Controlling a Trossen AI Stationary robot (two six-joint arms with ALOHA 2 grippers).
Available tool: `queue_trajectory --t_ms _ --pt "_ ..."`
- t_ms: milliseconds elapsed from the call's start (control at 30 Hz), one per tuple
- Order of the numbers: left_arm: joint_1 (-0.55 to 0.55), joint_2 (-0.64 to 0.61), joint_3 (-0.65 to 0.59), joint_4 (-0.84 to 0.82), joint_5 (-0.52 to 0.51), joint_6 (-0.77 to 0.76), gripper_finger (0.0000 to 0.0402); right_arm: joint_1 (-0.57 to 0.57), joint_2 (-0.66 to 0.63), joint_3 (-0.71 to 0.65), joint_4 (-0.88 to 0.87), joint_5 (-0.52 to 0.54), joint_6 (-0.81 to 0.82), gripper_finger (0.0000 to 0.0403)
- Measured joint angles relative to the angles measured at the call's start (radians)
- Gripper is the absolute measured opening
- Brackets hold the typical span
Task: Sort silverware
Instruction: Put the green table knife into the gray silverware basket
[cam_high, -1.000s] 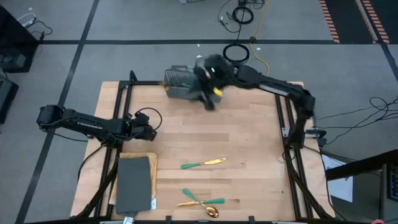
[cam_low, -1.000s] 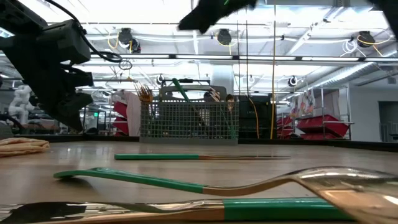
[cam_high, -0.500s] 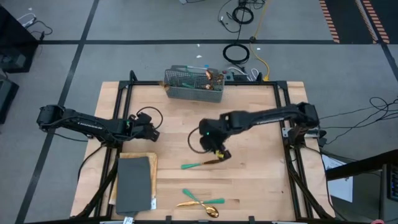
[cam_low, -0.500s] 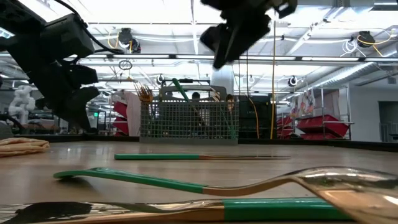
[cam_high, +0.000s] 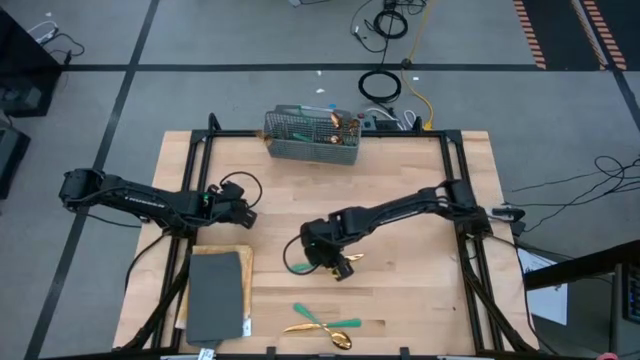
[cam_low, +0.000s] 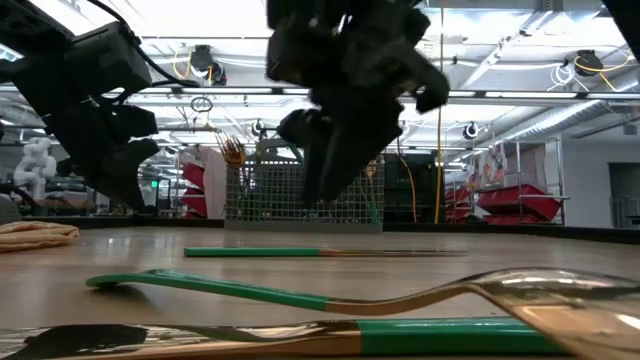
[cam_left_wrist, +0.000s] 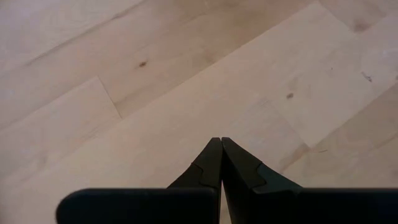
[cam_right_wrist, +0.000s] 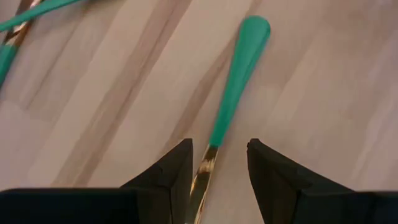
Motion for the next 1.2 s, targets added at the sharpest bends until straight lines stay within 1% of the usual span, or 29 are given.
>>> queue_trajectory --t_ms 200,367,633,700,767,833,933,1067,1133,1200 --pt "0.0 0.0 0.0 -0.001 0.001 0.002 0.0011 -0.007 0.062 0.064 0.013 -0.006 -0.012 0.0141" --pt "-0.001 0.0 0.0 -0.003 0.006 0.002 0.0011 -0.025 0.103 0.065 0.002 0.001 0.049 0.0141" --pt "-0.022 0.0 0.0 -0.002 0.006 0.021 0.0011 -0.02 0.18 0.072 -0.039 -0.005 0.117 0.0141" --pt "-0.026 0.0 0.0 -0.001 0.006 0.021 0.0011 -0.017 0.189 0.073 -0.048 0.027 0.118 0.0141" --pt "-0.026 0.0 0.0 -0.002 0.005 0.021 0.0011 -0.01 0.195 0.073 -0.054 0.117 0.122 0.0138" --pt "-0.026 0.0 0.0 -0.002 0.005 0.021 0.0011 -0.005 0.195 0.073 -0.064 0.19 0.13 0.0126" --pt "-0.026 0.0 0.0 -0.002 0.005 0.021 0.0011 -0.007 0.195 0.065 -0.066 0.229 0.102 0.0088" --pt "-0.026 0.0 0.0 -0.002 0.005 0.021 0.0011 -0.007 0.198 0.055 -0.058 0.254 0.051 0.0022" --pt "-0.026 0.0 0.0 -0.002 0.004 0.021 0.0011 -0.006 0.204 0.055 -0.061 0.263 0.034 0.0009" --pt "-0.026 0.0 0.0 -0.001 0.003 0.022 0.0011 -0.004 0.206 0.055 -0.061 0.273 0.014 0.0007"
